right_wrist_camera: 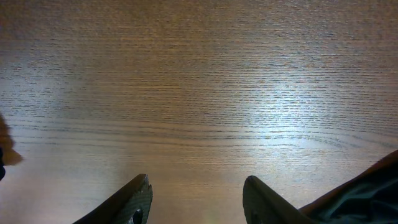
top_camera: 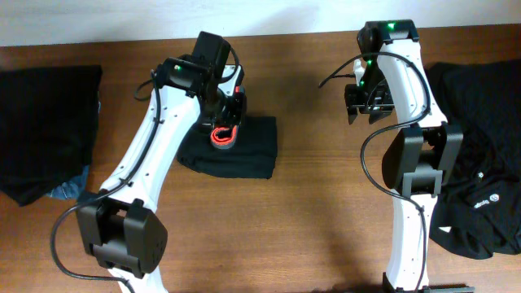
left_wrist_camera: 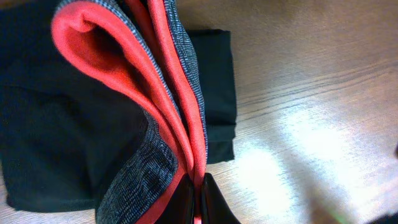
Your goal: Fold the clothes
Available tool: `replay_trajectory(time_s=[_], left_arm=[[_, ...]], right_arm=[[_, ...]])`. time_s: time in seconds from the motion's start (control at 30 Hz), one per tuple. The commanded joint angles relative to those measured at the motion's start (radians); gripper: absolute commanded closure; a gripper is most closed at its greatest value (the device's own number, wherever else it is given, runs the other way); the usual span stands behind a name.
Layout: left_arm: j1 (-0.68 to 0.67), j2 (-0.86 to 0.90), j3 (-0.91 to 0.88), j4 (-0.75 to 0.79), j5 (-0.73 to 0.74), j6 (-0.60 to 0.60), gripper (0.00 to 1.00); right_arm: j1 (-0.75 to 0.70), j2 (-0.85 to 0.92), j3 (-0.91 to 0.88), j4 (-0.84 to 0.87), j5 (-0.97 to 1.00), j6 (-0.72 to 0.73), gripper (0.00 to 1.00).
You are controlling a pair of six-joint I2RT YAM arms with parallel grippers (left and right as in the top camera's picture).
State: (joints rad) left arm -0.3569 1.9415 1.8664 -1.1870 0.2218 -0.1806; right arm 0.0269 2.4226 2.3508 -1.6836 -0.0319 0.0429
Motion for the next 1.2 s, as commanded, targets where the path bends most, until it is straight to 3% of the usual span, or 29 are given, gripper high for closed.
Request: replay_trajectory(time_s=[0.0, 0.03, 0.13, 0.17, 0.2, 0.37, 0.43, 0.57, 0.67, 0.9, 1.17], left_arm=[[-0.014, 0.035, 0.029, 0.001, 0.116, -0.013, 0.73], [-0.018, 0.04, 0.029, 0.002, 0.148, -0.013, 0.69], [-0.034, 0.043, 0.029, 0.029, 0.322, 0.069, 0.36], [-0.037, 0.043, 0.029, 0.035, 0.356, 0.087, 0.21], [-0.038, 0.043, 0.029, 0.034, 0.356, 0.093, 0.14], [-0.005, 0.042, 0.029, 0.027, 0.322, 0.1, 0.14], [0.027, 0.042, 0.029, 0.002, 0.204, 0.1, 0.13], [0.104, 0.042, 0.029, -0.045, -0.039, 0.069, 0.14], [0.183, 0.043, 0.029, -0.035, -0.13, 0.039, 0.13], [0.306, 0.043, 0.028, -0.029, -0.14, 0.039, 0.13], [0.343, 0.043, 0.028, -0.026, -0.145, 0.04, 0.13]], right_arm=[[0.006, -0.042, 0.022, -0.004, -0.013, -0.009, 0.48], [0.006, -0.042, 0.022, -0.004, -0.013, -0.009, 0.48], [0.006, -0.042, 0.022, -0.002, -0.013, -0.009, 0.48], [0.006, -0.042, 0.022, -0.001, -0.013, -0.009, 0.48], [0.006, -0.042, 0.022, -0.001, -0.013, -0.009, 0.47], [0.006, -0.042, 0.022, -0.004, -0.013, -0.009, 0.47], [0.006, -0.042, 0.022, -0.004, -0.037, -0.034, 0.47], [0.018, -0.042, 0.022, -0.005, -0.364, -0.221, 0.47], [0.061, -0.042, 0.022, -0.007, -0.537, -0.295, 0.47], [0.214, -0.041, 0.021, 0.013, -0.537, -0.292, 0.43], [0.369, 0.006, 0.017, 0.107, -0.538, -0.084, 0.44]])
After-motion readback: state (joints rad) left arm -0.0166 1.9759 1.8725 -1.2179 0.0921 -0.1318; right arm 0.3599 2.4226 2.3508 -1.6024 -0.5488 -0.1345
